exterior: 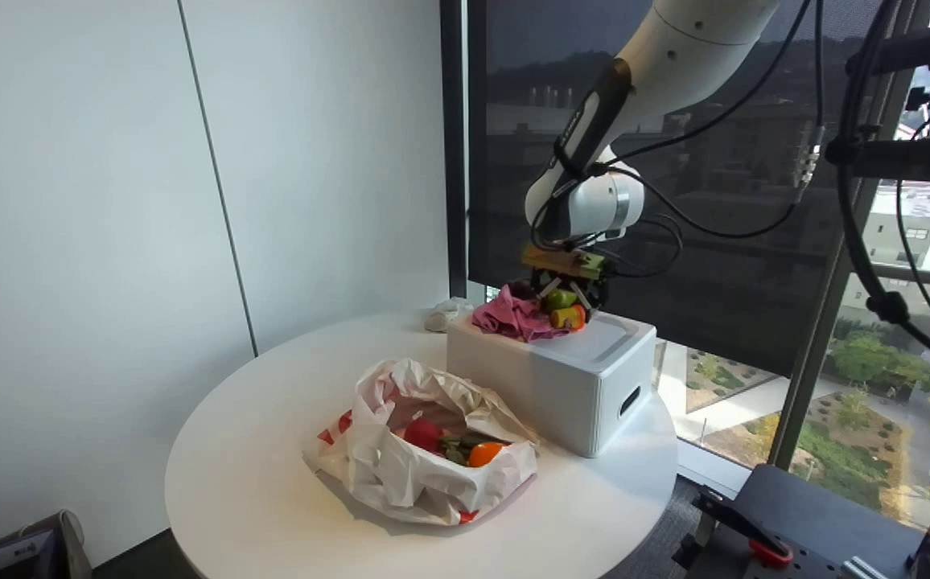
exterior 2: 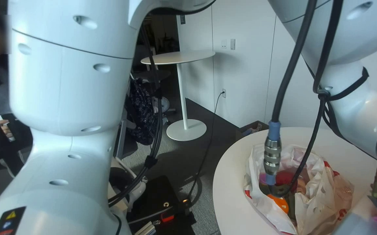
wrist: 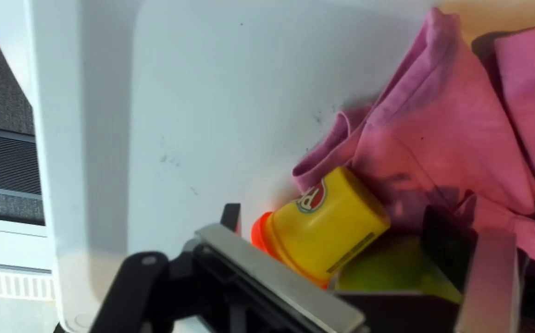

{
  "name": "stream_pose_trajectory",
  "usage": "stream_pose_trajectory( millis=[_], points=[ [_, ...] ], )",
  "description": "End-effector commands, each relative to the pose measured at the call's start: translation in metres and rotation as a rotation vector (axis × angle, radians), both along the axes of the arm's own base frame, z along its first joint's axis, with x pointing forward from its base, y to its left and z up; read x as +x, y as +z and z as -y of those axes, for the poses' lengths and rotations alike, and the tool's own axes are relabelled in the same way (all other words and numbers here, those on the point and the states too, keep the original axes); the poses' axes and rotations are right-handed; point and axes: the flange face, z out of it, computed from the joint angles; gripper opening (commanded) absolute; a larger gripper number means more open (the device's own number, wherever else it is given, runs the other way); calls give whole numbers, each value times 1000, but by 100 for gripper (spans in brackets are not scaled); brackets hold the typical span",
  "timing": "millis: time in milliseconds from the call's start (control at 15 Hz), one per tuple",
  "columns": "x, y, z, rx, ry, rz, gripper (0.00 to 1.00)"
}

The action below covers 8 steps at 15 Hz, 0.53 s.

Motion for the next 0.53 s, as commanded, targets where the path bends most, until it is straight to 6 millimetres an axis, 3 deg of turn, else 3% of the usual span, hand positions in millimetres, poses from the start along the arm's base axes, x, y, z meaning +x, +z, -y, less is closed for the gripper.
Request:
stream_pose_trajectory(
  millis=[0,67,133,200,467],
  points=[
    [14,-9,10,22,-17,16,100],
    [15,-12,10,26,-21,14,100],
    [16,-14,11,22,-19,7,91],
    [16,-15,10,21,-16,5,73],
    [9,-11,-3,-5,19,-8,43]
  ],
)
